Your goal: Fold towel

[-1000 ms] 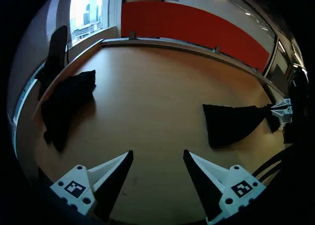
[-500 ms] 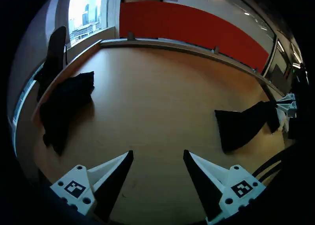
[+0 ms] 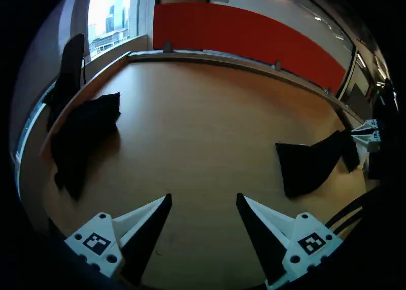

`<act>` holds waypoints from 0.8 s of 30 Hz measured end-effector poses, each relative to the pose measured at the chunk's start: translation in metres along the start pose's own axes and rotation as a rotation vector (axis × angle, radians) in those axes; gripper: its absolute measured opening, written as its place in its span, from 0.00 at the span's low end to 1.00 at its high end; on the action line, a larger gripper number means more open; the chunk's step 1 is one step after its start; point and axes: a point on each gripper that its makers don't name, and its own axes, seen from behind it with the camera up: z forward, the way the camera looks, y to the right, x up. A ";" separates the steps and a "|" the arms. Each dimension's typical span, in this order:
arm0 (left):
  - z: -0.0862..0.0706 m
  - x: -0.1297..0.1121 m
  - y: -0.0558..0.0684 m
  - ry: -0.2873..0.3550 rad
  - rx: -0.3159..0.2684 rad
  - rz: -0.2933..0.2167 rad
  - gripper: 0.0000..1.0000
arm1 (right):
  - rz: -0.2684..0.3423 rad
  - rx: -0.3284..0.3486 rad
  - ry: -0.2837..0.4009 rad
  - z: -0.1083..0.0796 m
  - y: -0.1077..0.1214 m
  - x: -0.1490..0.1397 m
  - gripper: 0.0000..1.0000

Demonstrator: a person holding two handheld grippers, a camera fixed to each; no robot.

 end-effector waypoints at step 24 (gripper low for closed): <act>-0.019 0.004 -0.014 0.036 0.028 -0.036 0.94 | -0.089 0.199 -0.015 0.055 -0.082 0.023 0.06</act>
